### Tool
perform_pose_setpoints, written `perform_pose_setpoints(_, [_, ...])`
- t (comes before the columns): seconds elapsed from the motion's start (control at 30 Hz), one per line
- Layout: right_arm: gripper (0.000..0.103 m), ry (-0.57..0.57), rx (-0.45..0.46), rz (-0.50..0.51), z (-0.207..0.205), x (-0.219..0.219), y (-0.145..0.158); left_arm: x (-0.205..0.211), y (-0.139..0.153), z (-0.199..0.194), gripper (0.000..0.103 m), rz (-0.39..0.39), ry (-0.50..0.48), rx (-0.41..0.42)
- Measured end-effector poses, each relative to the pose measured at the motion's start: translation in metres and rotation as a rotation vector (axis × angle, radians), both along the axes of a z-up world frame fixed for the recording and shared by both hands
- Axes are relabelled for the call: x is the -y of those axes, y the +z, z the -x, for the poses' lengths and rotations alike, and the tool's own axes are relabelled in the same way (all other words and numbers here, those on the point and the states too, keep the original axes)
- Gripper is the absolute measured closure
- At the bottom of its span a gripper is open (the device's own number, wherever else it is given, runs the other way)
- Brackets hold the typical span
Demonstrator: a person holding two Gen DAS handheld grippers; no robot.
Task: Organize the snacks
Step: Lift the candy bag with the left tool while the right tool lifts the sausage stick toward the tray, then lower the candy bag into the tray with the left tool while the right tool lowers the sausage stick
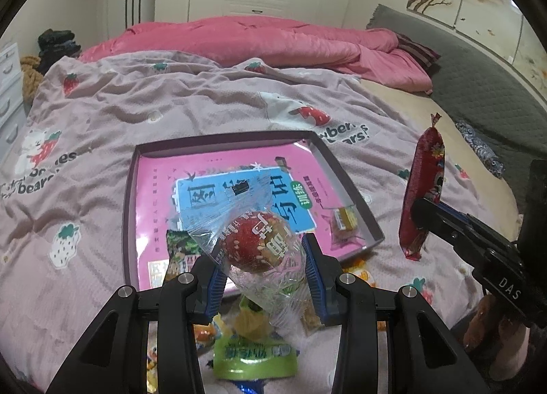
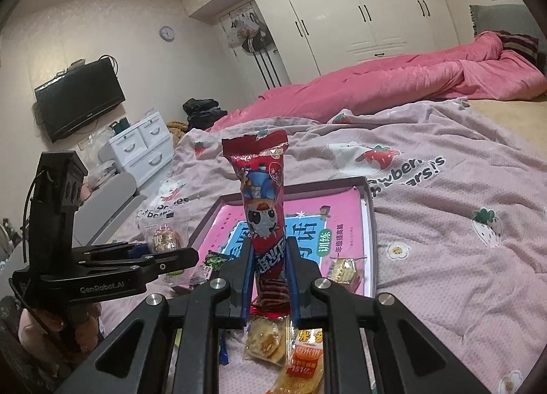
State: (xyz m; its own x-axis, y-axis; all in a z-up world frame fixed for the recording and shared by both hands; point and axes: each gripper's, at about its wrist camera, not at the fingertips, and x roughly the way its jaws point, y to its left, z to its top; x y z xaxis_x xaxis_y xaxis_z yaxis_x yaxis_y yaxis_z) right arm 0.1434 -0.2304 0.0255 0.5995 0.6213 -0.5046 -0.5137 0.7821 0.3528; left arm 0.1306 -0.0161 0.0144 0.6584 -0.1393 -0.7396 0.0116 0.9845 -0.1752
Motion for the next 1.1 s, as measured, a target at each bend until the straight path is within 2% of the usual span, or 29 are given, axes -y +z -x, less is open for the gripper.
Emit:
perform_pose_setpoints(0.33, [0.085,0.005,-0.005,0.029,-0.017,-0.010,-0.006,-0.001,-0.021,-0.020,0.060,-0.009,0.002,-0.032])
perform_pose_setpoints(0.73, [0.086,0.010,-0.060,0.038,-0.039,-0.022,-0.024,-0.004,-0.043,-0.038,0.060,0.006,0.001,-0.068])
perform_pose_setpoints(1.1, [0.086,0.005,-0.087,0.112,-0.047,-0.039,-0.043,-0.006,-0.068,-0.056,0.060,0.019,0.027,-0.151])
